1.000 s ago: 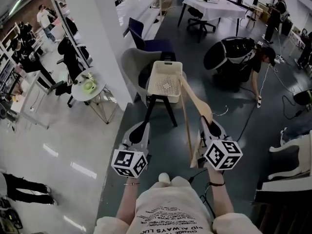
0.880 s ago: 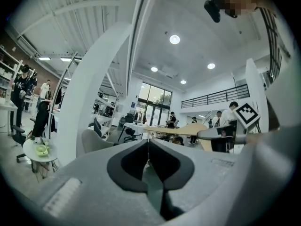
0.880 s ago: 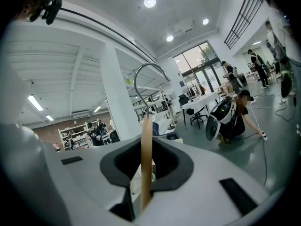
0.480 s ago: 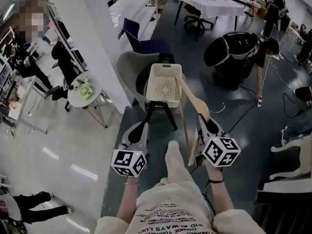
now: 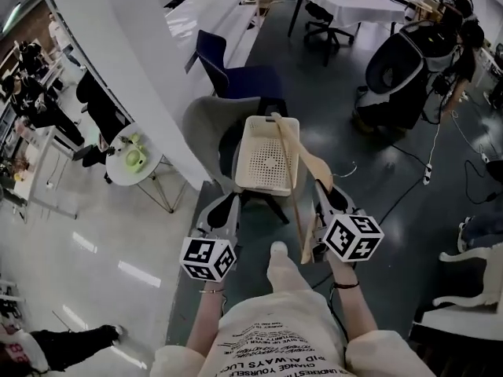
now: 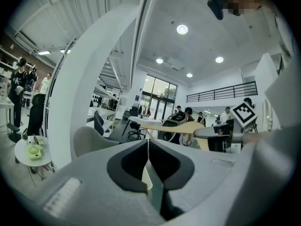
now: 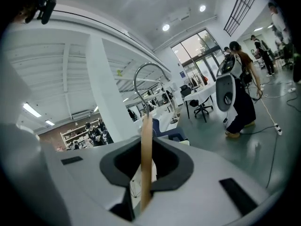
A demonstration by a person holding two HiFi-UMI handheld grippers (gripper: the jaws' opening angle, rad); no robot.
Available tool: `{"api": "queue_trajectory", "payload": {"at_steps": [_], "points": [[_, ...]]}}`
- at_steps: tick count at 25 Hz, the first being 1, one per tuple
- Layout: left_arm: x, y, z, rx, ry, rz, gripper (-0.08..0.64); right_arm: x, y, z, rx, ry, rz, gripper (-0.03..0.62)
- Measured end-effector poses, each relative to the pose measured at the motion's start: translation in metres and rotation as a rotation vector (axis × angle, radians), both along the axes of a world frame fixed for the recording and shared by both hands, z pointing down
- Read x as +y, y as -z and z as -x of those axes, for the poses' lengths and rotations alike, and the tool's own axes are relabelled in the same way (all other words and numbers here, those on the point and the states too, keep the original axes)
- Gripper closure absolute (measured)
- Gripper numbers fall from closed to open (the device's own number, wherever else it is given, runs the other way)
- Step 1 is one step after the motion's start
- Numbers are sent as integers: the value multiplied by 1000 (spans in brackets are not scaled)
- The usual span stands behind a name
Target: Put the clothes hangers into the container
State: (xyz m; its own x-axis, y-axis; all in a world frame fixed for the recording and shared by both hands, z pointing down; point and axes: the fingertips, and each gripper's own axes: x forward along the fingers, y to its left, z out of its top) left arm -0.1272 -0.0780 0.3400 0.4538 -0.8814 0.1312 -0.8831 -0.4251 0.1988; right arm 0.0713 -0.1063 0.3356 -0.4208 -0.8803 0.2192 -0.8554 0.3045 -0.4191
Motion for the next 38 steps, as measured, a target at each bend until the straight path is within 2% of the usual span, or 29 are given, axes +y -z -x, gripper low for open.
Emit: {"api": "queue_trajectory", "payload": {"at_steps": [13, 20, 25, 38], "points": [[-149, -39, -11, 21, 40, 131, 534, -155, -49, 2, -15, 70, 157, 537], [-180, -76, -9, 29, 56, 231, 534, -199, -87, 8, -29, 89, 252, 537], [-202, -103, -11, 31, 63, 285, 534, -224, -123, 10, -88, 85, 331, 537], [-256, -183, -15, 50, 23, 453, 534, -276, -223, 30, -129, 87, 506, 537]]}}
